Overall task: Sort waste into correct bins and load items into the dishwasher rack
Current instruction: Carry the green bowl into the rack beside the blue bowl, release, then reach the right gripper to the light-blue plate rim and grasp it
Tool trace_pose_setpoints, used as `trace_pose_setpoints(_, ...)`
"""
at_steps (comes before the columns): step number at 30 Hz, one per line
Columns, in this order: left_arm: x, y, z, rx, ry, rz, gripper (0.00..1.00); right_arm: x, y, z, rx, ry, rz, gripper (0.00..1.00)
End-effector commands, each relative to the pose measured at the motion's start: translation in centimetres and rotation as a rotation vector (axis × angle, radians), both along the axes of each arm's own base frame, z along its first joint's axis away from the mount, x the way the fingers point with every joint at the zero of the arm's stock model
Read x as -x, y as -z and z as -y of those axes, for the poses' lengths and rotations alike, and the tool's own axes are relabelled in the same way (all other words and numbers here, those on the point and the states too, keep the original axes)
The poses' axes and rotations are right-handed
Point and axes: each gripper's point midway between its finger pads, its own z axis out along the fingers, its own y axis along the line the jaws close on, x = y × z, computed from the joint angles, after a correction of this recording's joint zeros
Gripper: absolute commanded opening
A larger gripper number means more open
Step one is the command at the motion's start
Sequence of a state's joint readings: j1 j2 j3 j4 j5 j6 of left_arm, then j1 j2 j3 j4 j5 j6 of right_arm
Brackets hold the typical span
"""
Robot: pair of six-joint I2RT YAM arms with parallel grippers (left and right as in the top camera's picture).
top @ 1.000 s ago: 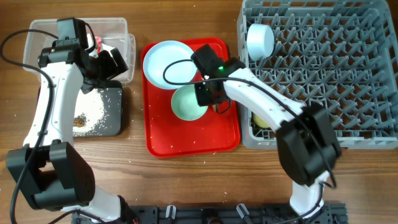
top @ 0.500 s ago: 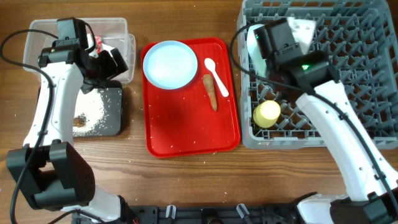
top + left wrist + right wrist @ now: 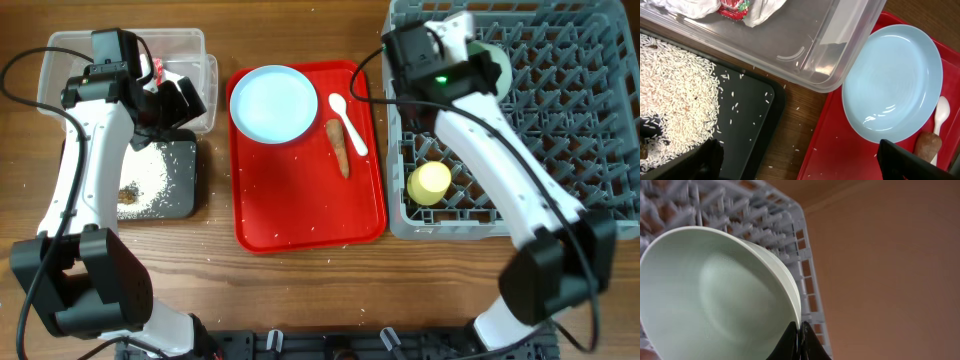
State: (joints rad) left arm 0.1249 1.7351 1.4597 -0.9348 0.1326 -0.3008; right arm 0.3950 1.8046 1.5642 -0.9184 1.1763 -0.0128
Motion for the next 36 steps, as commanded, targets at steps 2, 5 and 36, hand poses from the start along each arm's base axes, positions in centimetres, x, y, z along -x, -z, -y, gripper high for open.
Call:
trace_pose_setpoints(2, -0.4, -1.5, 0.0, 0.005, 0.002, 0.042, 1.00, -0.9, 2.4, -1.6, 0.186, -0.035, -0.129, 0.05)
trace_pose_setpoints(5, -0.4, -1.5, 0.0, 0.005, 0.002, 0.042, 1.00, -1.2, 4.4, -3.4, 0.199, -0.073, -0.166, 0.04)
trace_pose_setpoints(36, -0.4, -1.5, 0.0, 0.005, 0.001, 0.042, 1.00, -0.4, 4.6, -16.0, -0.097, -0.410, -0.165, 1.00)
